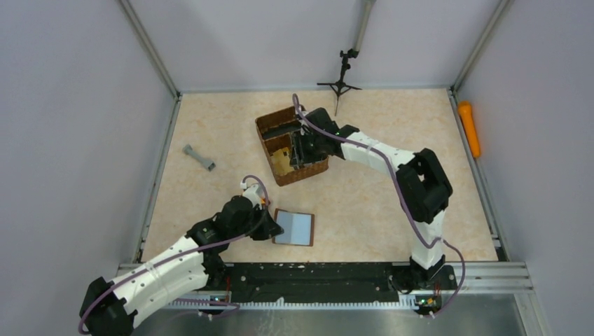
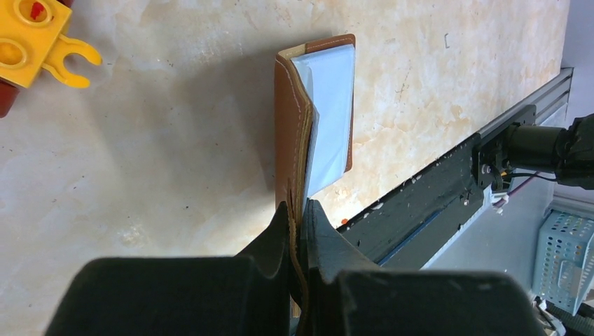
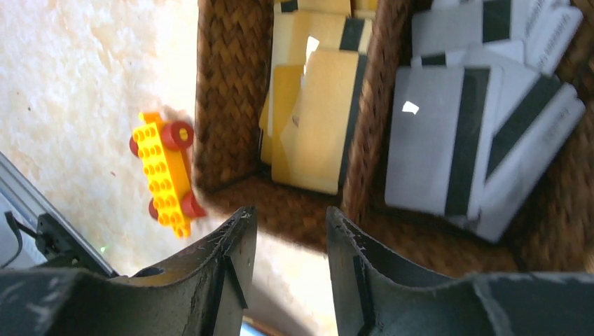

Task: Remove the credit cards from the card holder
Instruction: Place the credit card in the storage box, then close the card holder at the center of the board.

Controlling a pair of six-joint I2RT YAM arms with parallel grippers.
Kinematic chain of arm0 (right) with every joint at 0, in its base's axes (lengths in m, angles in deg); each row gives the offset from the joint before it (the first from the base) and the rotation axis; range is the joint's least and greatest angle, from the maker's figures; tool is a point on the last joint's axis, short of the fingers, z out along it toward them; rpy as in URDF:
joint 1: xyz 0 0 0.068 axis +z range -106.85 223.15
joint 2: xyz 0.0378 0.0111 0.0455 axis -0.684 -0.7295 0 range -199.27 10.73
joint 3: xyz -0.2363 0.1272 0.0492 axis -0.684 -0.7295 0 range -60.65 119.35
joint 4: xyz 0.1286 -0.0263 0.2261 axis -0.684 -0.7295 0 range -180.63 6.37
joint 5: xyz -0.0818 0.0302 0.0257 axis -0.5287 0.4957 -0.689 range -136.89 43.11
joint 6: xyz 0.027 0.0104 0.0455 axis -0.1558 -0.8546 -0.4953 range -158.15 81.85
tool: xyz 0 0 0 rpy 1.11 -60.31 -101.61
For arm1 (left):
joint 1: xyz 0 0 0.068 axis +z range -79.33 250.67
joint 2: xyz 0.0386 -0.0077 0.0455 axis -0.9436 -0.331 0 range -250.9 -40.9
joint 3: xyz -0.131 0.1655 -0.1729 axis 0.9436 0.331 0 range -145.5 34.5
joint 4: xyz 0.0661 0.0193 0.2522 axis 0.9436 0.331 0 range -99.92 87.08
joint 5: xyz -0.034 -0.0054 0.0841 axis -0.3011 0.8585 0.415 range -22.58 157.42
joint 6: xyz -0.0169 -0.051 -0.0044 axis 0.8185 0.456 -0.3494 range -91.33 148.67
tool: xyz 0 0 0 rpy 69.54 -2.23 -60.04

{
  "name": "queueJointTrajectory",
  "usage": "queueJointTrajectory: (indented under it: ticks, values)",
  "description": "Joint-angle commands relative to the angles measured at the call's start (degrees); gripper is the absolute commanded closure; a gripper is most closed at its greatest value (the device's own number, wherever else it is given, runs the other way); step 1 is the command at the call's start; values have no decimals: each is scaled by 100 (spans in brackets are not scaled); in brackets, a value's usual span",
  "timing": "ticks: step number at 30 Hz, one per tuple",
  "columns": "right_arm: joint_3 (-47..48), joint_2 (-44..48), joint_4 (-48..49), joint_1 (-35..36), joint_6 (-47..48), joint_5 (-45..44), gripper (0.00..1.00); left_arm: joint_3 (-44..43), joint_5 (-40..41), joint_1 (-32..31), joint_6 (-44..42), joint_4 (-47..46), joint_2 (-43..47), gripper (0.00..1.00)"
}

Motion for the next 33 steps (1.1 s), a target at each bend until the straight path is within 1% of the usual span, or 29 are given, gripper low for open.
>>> queueJointTrajectory:
  ticks: [1, 8, 9, 11, 12, 13, 18, 19, 21, 24, 29, 33]
  values:
    - [-672, 1314, 149, -17, 98, -99, 57, -190, 101, 4, -95, -58, -67, 100]
    - [-2928, 2877, 757, 66, -154, 193, 57, -433, 177, 4, -162, 154, -512, 100]
    - [-3341, 3121, 835, 82, -216, 188, 54, -472, 169, 4, -154, 176, -601, 97]
    - [-3966, 3625, 1024, 160, -324, 186, 38, -536, 143, 0, -151, 181, -773, 89]
    - [-4222, 3869, 1108, 204, -385, 186, 32, -570, 96, -4, -149, 153, -843, 85]
    - [-4463, 4110, 1165, 263, -453, 180, 31, -594, 46, -4, -139, 111, -903, 79]
    - [-5314, 4855, 1395, 614, -817, 101, 35, -591, -201, -6, 14, -193, -1004, 51]
    - [-5462, 4918, 1475, 669, -903, 97, 36, -589, -238, -6, 48, -258, -999, 48]
    - [-5758, 4951, 1702, 709, -983, 129, 37, -591, -321, -12, 129, -376, -1027, 45]
    - [-6059, 4837, 1945, 726, -1040, 186, 41, -598, -560, -13, 282, -599, -1112, 45]
    - [-6398, 4701, 2439, 783, -1154, 266, 50, -503, -925, -26, 533, -1068, -1182, 45]
    - [-6567, 4541, 2787, 823, -1250, 328, 60, -331, -1257, -37, 758, -1755, -1336, 44]
